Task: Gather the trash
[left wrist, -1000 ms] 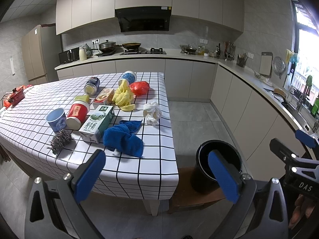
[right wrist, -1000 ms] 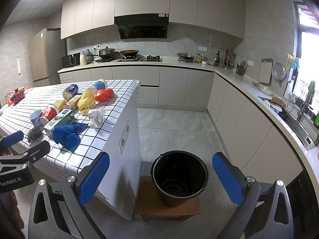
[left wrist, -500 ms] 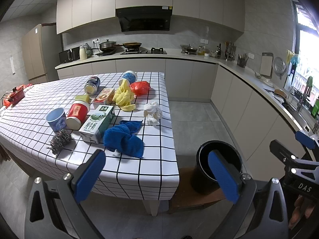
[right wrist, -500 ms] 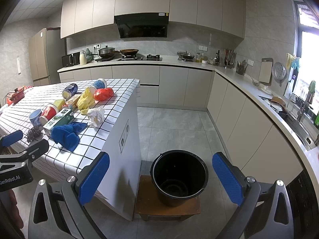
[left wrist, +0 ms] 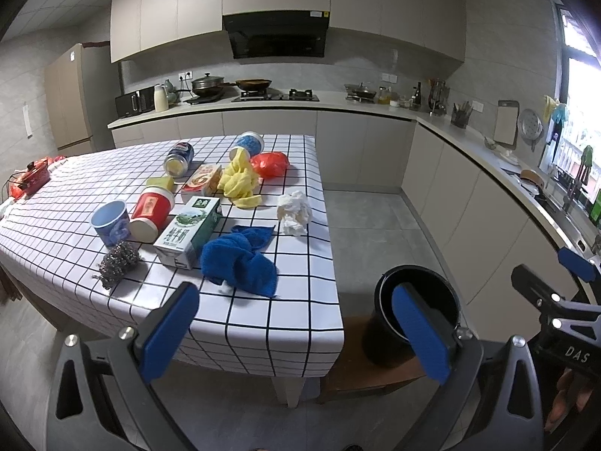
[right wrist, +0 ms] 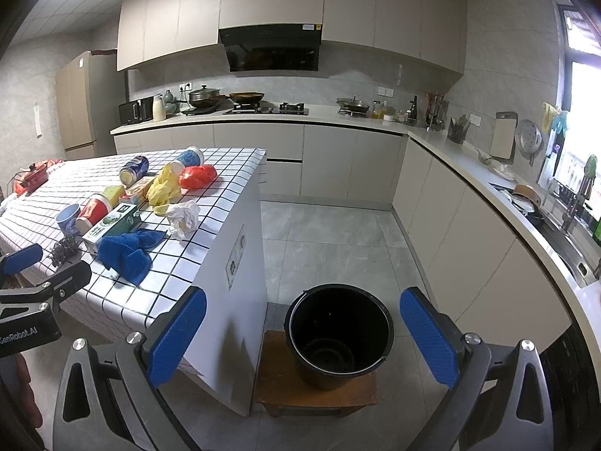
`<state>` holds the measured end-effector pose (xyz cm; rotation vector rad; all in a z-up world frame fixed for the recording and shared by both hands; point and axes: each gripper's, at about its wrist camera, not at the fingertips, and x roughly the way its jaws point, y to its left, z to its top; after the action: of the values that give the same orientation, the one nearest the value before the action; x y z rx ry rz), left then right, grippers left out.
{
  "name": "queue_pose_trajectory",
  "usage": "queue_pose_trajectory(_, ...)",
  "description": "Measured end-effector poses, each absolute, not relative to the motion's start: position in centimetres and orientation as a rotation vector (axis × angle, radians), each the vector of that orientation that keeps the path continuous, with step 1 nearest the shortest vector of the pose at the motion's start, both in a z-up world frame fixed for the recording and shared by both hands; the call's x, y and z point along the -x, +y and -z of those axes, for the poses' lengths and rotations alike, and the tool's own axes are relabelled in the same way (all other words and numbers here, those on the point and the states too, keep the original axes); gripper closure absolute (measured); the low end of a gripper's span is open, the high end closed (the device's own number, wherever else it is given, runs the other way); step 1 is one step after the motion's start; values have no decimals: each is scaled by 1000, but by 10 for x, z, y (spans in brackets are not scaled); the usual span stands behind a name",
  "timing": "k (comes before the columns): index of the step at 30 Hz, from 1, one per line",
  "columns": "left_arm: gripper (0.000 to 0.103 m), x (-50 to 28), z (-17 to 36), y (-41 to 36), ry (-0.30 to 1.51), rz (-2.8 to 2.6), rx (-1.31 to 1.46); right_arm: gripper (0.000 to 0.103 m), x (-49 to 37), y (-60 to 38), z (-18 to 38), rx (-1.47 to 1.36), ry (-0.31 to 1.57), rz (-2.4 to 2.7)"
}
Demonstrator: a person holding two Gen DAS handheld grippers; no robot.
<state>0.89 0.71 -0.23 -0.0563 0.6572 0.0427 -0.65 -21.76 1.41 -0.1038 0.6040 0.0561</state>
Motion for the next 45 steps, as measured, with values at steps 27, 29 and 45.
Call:
queue_pose_trajectory(27,0,-6,19,101,685,-237,187,0,-35,-145,7,140,612,-320)
queue_pose_trajectory(29,0,-5,21,111,690,-251,202,1,-40,-134,8,144,607,-340)
queue_pose_trajectory(45,0,-25,56,209,728,-353,224,15,-70,-36,36,182,671,-460)
